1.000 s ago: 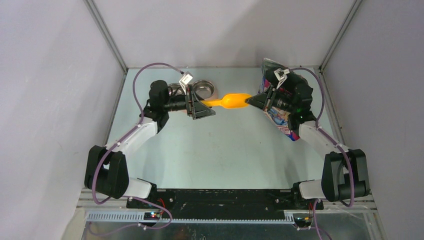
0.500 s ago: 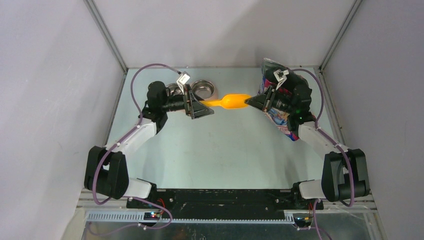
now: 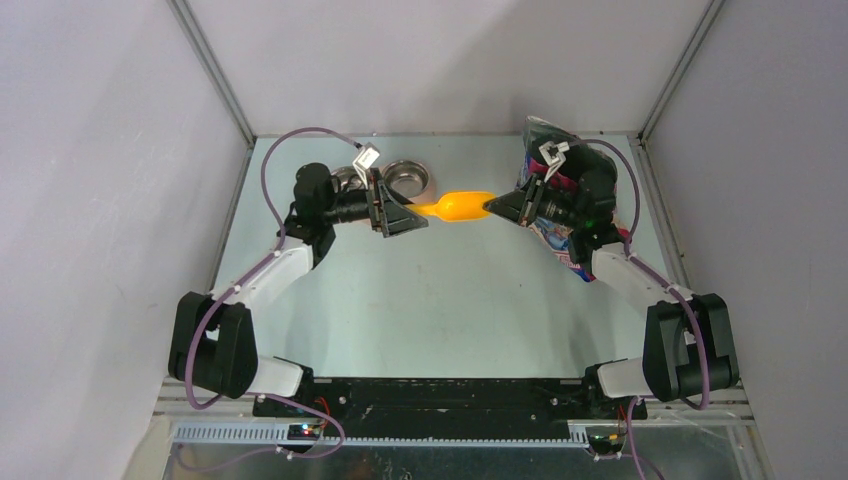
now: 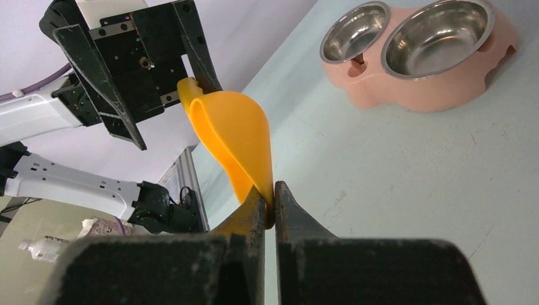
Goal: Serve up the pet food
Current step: Adjust the spatula.
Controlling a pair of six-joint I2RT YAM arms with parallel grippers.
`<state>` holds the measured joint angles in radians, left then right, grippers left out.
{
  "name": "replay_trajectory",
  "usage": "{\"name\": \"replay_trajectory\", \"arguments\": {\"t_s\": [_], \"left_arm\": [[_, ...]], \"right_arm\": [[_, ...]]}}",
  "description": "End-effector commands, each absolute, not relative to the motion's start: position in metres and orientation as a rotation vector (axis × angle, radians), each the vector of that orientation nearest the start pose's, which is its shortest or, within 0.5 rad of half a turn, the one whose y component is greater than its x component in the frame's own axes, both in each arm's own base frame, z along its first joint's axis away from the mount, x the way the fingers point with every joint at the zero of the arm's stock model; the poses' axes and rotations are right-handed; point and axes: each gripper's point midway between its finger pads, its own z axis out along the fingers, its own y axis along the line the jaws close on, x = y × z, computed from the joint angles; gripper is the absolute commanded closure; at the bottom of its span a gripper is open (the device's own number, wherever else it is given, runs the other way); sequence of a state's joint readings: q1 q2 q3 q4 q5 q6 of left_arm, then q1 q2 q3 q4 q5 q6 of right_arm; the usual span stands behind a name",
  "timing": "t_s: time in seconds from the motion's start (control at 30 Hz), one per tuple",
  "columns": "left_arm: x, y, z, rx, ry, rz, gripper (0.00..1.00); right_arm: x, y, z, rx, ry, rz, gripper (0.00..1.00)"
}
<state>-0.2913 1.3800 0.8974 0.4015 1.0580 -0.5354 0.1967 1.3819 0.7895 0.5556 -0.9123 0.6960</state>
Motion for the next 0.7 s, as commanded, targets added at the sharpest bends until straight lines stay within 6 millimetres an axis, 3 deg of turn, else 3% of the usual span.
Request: {"name": "replay_trajectory", "arguments": {"t_s": [0.0,0.3,0.5,0.67], "left_arm": [[0.2876,-0.2566,0.2812,0.691,1.644,-1.448,0.19],[0.2886,-0.2566,0.2775,0.691,1.654,-1.445,0.34],[0.2888,-0.2574,0.2762,0.695,1.659,-1.444,0.55],[0.2893,-0.2578,0.2745,0.697,1.665,-1.435,0.67]], "right_arm": [[0.3344,0.2225,0.252,-0.346,1.724,1.356,1.0],[0.3359,0.222,0.251,-0.341,1.725,1.351,1.0],[0.337,0.2208,0.2507,-0.339,1.724,1.347,1.0],[0.3373,0.2202,0.2511,-0.337,1.723,1.347,1.0]]}}
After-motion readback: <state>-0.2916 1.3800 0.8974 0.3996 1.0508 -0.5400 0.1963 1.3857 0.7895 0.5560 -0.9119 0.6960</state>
